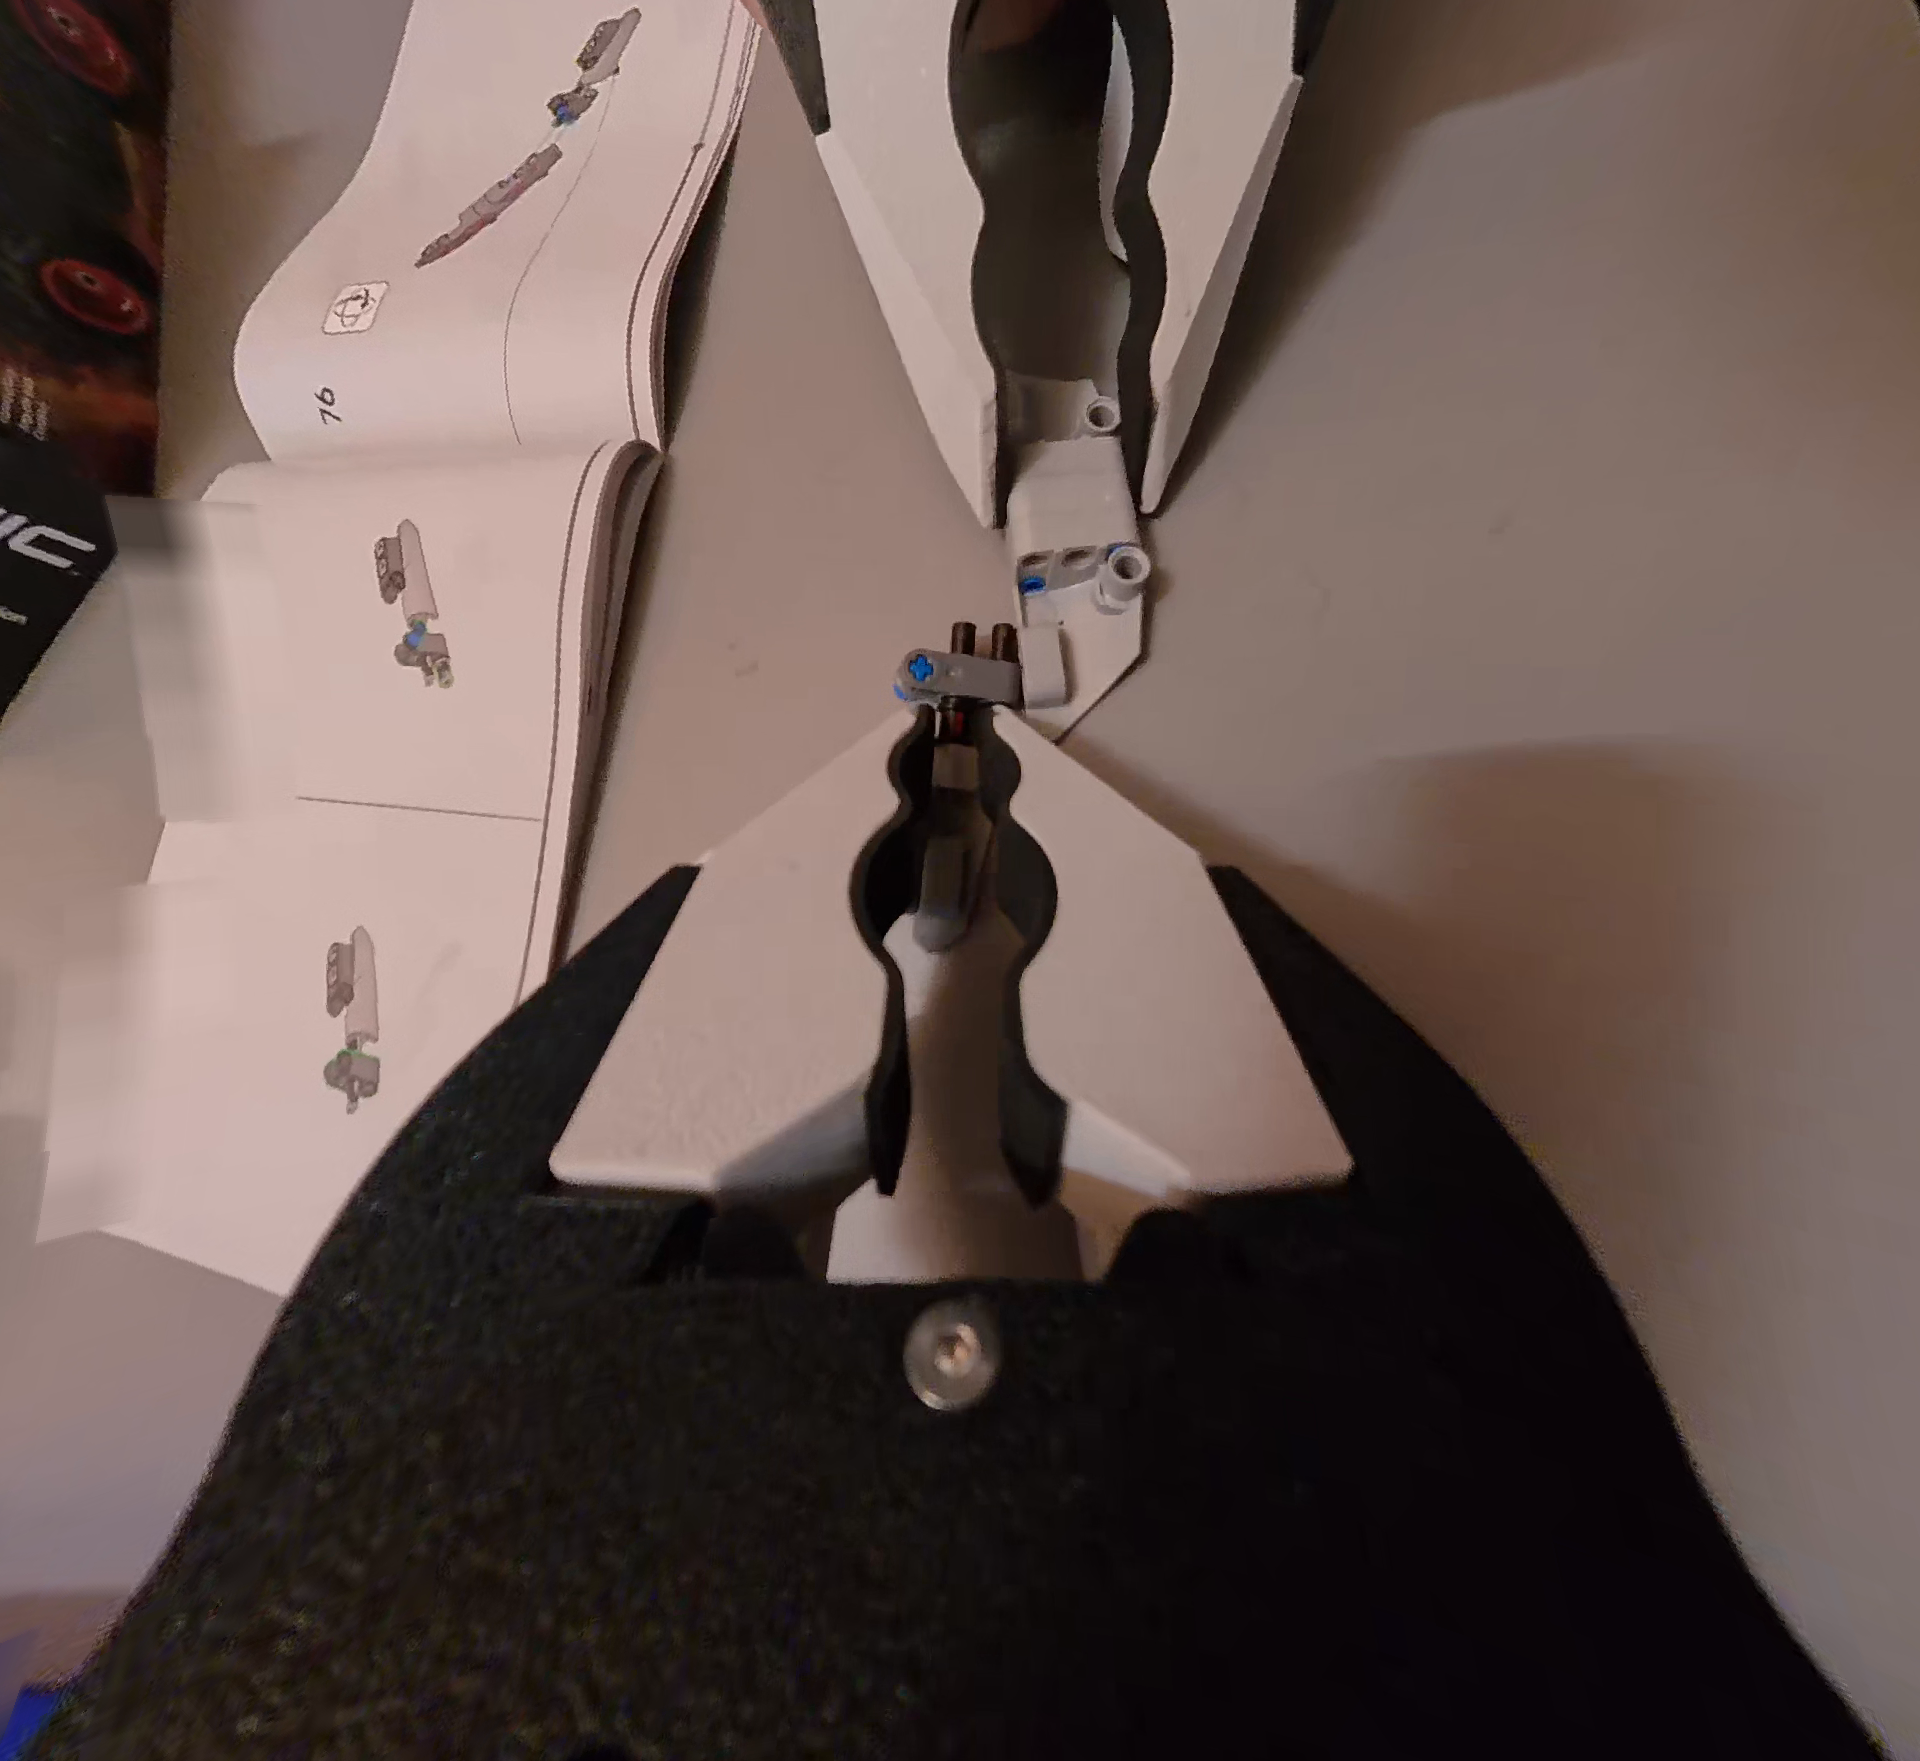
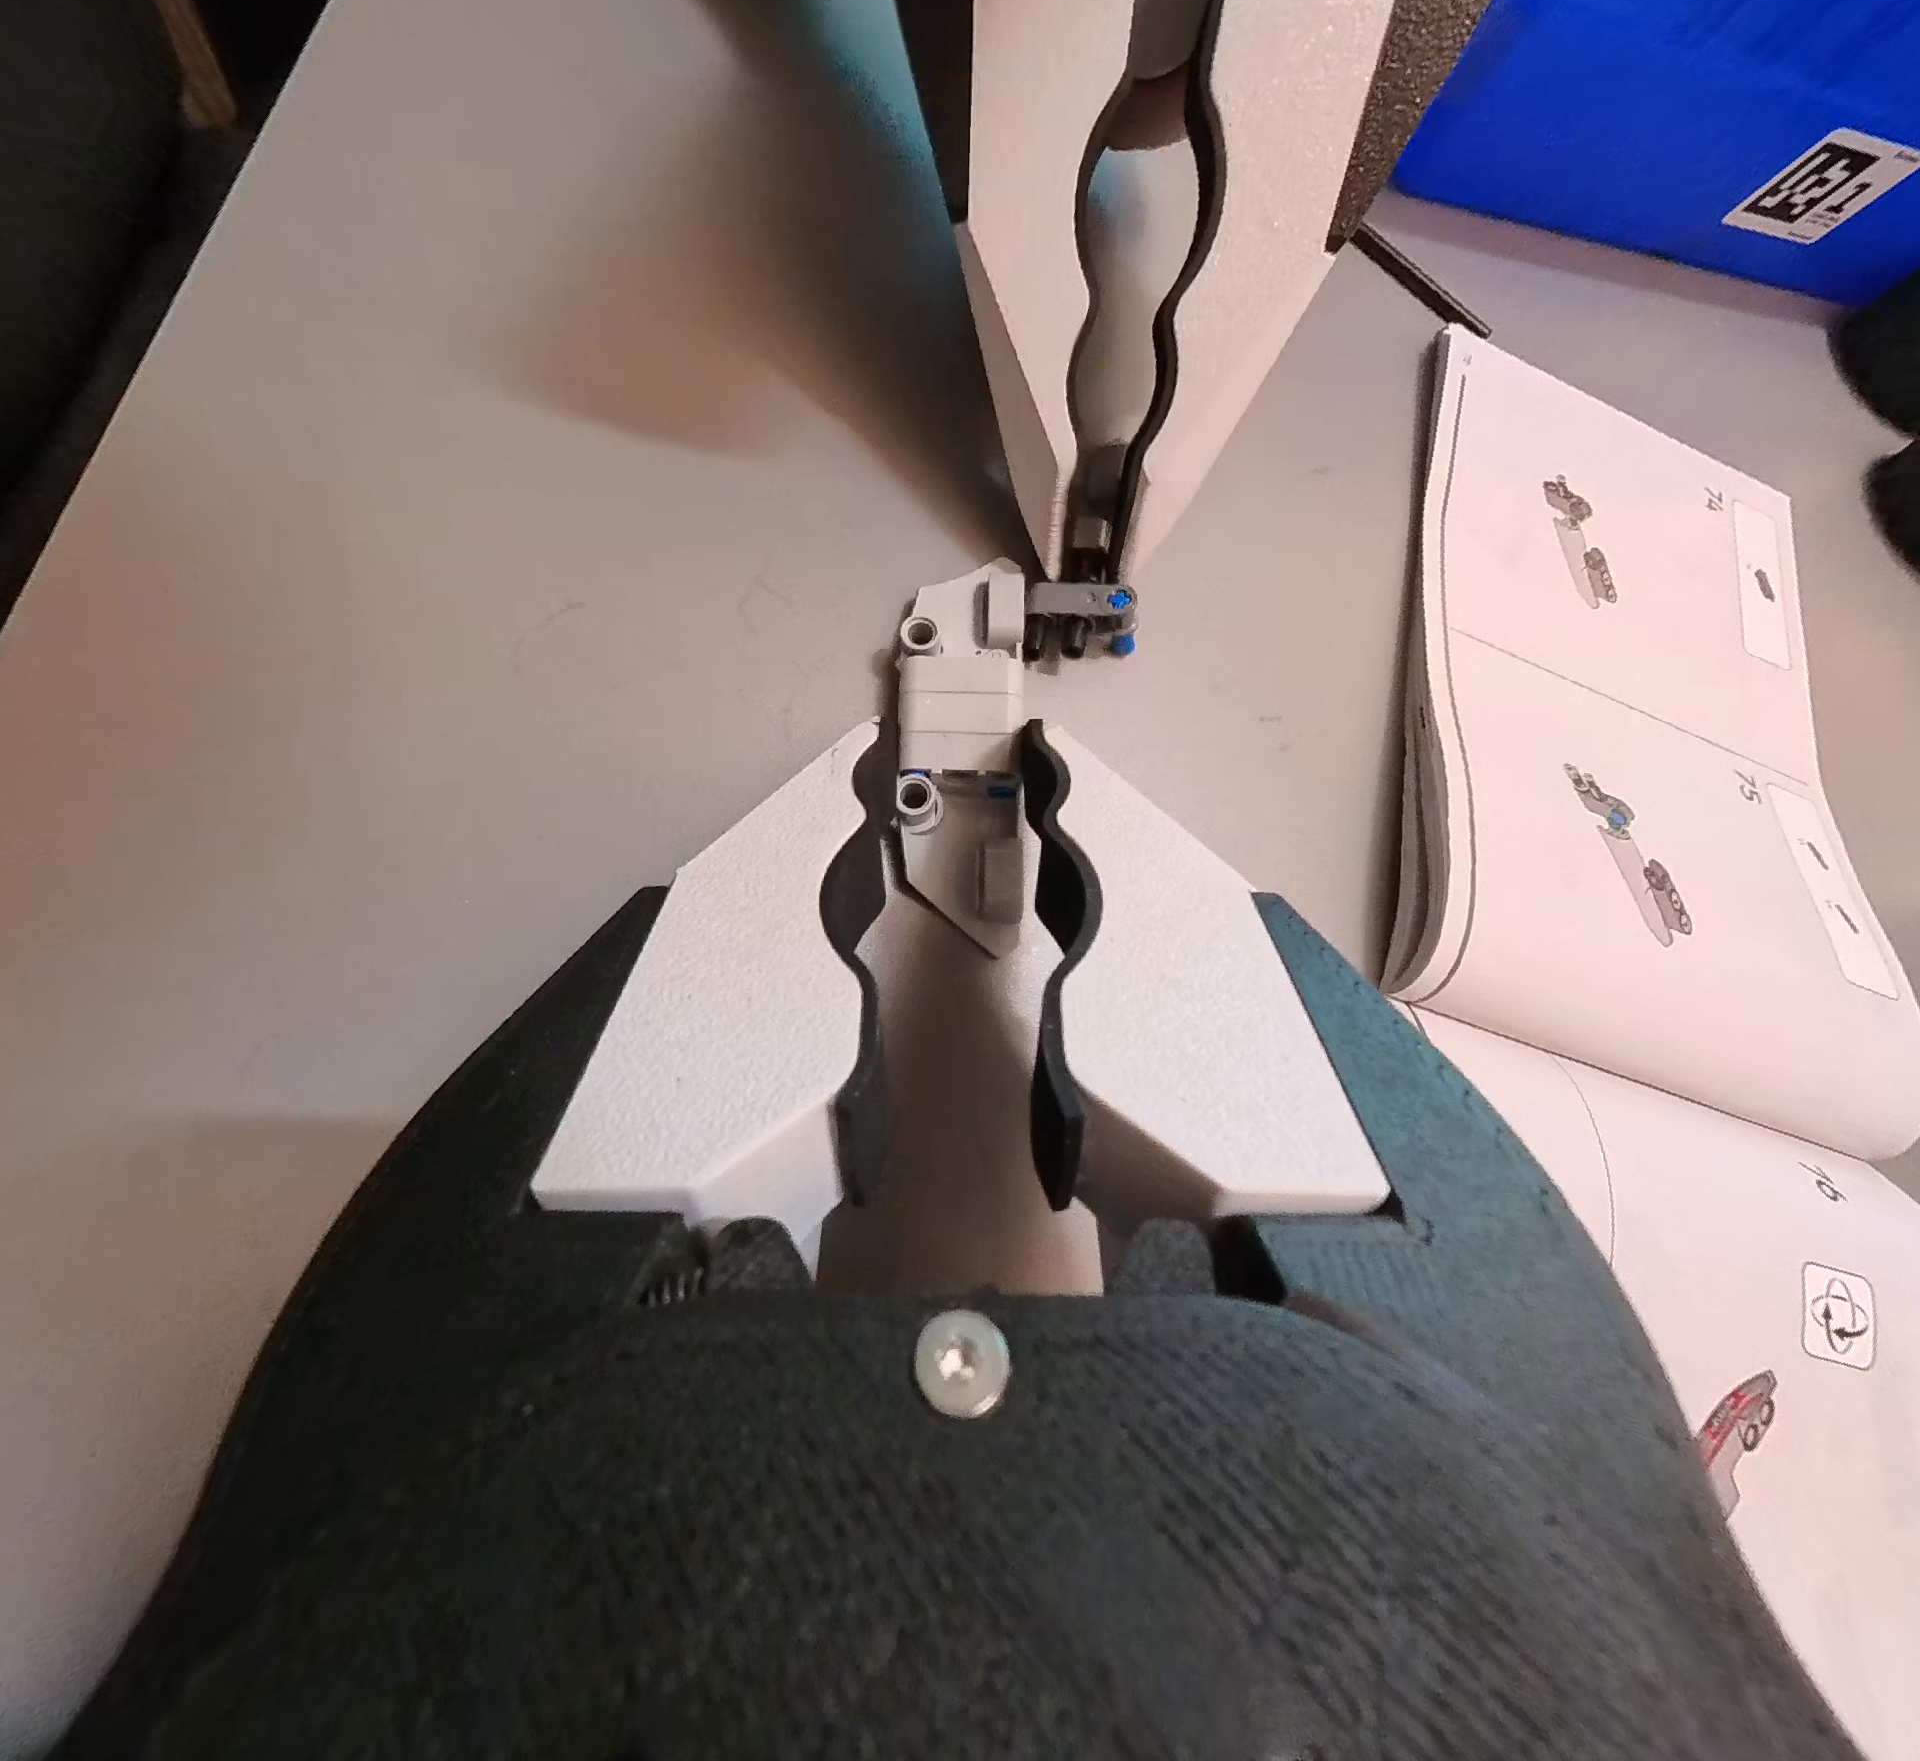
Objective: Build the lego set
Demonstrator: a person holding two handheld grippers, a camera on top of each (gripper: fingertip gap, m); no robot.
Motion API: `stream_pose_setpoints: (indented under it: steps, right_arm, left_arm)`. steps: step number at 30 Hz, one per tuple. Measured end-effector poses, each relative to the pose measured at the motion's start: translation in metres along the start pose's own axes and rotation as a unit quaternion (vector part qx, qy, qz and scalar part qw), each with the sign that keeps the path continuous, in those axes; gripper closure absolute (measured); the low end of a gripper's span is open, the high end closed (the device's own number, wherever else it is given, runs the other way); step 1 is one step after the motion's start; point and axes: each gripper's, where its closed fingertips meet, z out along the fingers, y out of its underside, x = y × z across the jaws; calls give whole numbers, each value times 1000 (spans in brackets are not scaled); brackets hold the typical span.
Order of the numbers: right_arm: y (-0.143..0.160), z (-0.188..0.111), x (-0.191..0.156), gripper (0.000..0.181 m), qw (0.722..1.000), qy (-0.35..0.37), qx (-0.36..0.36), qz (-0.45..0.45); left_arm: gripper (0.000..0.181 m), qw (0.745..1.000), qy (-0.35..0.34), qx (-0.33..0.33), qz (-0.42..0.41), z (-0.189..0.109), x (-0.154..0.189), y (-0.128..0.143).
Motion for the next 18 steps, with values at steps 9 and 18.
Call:
stream_pose_setpoints:
  steps: [9, 18]
  right_arm:
    - [-1, -1, 0, 159, 1000, 9, 3, -8]
    - [0, -1, 3, 159, 1000, 13, 1, -4]
  left_arm:
    - [177, 1000, -28, 1, 1, 1, -9, 2]
    - [172, 999, -18, 20, -22, -5, -16, 10]
